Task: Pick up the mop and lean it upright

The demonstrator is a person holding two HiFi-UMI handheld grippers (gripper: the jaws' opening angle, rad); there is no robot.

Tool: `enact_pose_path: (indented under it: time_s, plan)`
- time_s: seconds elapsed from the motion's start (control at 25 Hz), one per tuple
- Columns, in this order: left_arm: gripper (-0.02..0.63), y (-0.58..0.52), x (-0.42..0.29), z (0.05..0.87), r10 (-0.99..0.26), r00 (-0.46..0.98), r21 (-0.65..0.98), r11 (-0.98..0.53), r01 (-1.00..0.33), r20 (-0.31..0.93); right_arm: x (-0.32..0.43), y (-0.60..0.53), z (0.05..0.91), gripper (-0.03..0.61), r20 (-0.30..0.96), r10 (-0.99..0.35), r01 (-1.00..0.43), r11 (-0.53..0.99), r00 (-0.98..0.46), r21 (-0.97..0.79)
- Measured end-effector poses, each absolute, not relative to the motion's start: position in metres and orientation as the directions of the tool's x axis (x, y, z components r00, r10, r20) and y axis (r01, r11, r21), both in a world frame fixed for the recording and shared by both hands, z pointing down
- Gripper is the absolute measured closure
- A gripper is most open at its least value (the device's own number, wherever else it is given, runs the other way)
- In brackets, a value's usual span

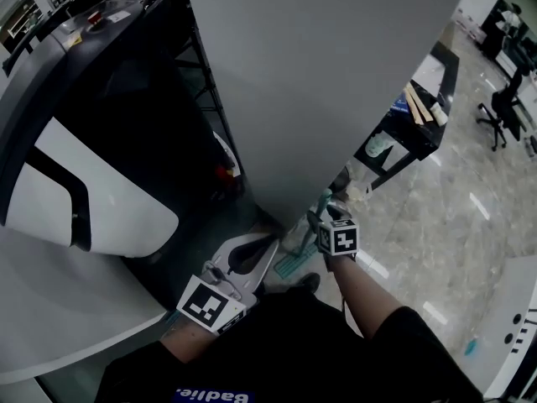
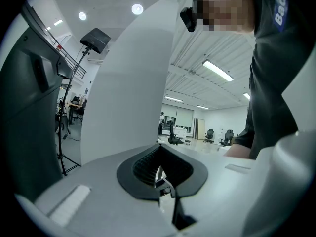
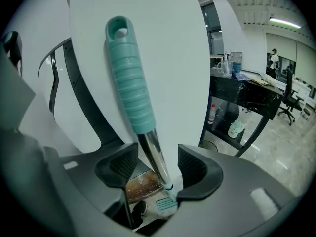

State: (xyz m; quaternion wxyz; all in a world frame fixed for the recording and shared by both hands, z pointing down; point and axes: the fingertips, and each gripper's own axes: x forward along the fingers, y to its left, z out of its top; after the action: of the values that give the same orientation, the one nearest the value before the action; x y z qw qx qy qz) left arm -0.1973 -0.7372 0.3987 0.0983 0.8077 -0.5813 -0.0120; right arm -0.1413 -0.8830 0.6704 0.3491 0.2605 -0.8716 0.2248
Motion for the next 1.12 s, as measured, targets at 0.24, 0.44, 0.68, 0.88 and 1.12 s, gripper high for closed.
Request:
enact_pose_path:
  time_s: [0.24, 0.44, 0.68, 0.88, 1.12]
  plan:
    - [0.594, -0.74, -0.196, 0.396, -0.937, 0.339, 0.162, -0.323, -0.932, 0.085, -0.135, -0.879, 0.668, 0.299, 0.724, -0.296, -0.594, 0.781, -0.623, -0.192]
    - [0.594, -0.738, -0.187, 0.386, -0.915, 0.4, 0.155, -0.388, -0.909, 0.054, -0.115, -0.876, 0.655, 0.296, 0.7, -0.35, -0.64, 0.743, -0.623, -0.197]
    - [0.594, -0.722, -0.176, 0.371, -0.872, 0.49, 0.129, -0.484, -0.866, 0.019, -0.075, -0.858, 0.632, 0.313, 0.657, -0.459, -0.728, 0.654, -0.598, -0.206]
    - [0.594, -0.705, -0.161, 0.379, -0.814, 0.58, 0.155, -0.574, -0.804, -0.007, -0.045, -0.823, 0.608, 0.368, 0.596, -0.558, -0.78, 0.593, -0.578, -0.202]
    - [0.594, -0.682, -0.127, 0.387, -0.723, 0.69, 0.185, -0.682, -0.707, -0.029, -0.009, -0.771, 0.576, 0.488, 0.51, -0.647, -0.811, 0.544, -0.568, -0.213]
